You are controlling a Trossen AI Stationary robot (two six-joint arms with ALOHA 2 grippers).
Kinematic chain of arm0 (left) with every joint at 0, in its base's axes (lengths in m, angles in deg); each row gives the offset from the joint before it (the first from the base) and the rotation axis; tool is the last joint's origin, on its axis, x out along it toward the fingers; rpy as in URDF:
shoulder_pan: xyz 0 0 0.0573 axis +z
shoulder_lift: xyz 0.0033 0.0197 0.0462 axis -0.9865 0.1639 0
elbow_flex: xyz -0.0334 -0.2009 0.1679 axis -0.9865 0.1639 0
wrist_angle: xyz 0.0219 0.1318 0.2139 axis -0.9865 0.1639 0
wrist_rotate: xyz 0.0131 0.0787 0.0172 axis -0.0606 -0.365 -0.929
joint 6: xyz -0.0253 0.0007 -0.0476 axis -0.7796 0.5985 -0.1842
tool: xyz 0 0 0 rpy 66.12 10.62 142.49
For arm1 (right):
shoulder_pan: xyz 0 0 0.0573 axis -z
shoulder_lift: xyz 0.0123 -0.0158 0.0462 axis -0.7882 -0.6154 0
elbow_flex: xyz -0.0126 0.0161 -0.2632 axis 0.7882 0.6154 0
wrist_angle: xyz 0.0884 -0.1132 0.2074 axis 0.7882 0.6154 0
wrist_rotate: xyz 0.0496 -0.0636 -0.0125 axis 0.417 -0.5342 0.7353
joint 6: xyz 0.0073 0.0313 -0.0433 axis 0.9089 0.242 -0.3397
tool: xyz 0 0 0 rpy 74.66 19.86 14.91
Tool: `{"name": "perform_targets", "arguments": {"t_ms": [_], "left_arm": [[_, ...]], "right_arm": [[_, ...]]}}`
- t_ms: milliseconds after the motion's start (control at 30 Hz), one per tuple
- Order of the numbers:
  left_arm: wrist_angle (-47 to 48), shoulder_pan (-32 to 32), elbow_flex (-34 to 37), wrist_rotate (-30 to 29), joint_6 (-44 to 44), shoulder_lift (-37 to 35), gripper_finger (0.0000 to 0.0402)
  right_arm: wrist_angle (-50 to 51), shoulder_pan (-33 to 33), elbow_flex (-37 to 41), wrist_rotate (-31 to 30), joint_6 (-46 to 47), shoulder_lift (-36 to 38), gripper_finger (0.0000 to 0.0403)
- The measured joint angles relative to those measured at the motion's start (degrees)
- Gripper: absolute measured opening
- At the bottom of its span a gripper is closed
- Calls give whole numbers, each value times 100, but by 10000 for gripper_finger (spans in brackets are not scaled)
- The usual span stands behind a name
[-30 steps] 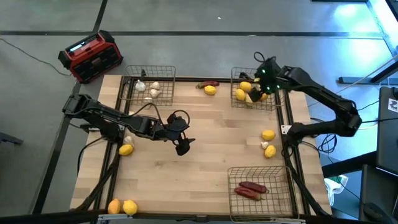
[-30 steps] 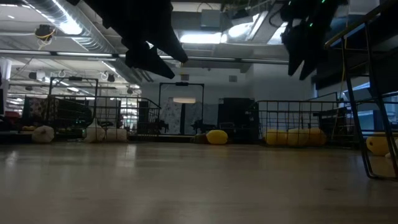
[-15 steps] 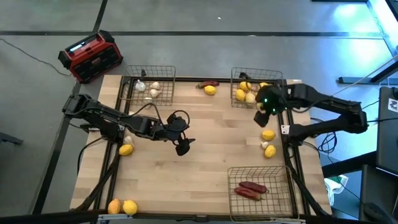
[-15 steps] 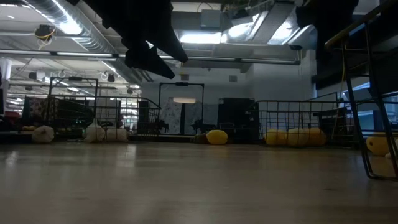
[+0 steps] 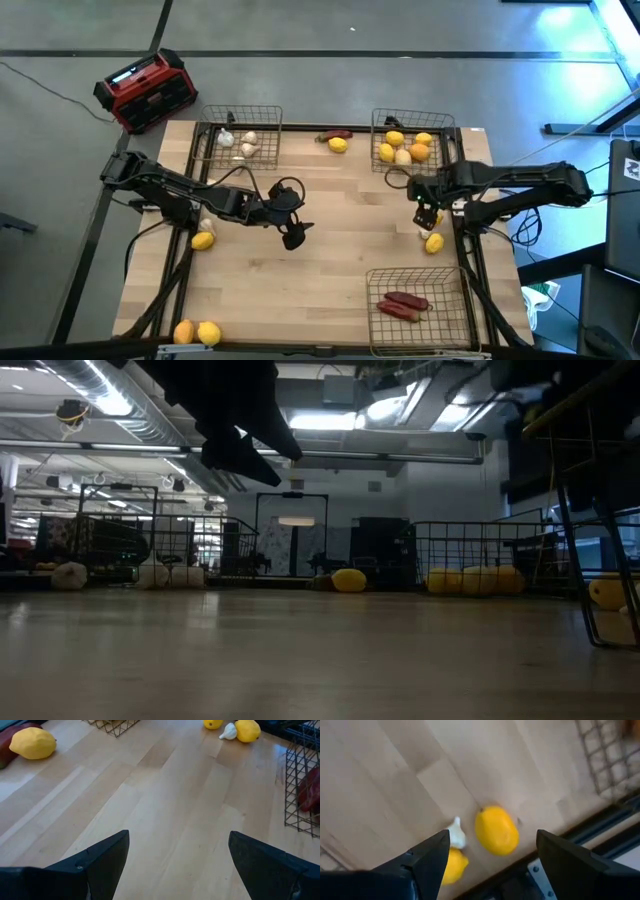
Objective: Sort produce into baskets
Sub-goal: Put the yellow lemon into the top right wire basket
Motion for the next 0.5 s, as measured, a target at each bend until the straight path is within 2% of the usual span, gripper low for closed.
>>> {"name": "perform_targets", "arguments": {"t_ms": [267, 367, 500], "left_arm": [[0, 0, 0, 0, -2, 0, 337], [-13, 0, 0, 0, -4, 0, 337], [-79, 0, 0, 2, -4, 0, 337]], "right_arm": [[-227, 3, 946, 137, 116, -13, 294], [-611, 4, 941, 64, 116, -59, 291], [-578, 4, 954, 0, 121, -257, 285]]}}
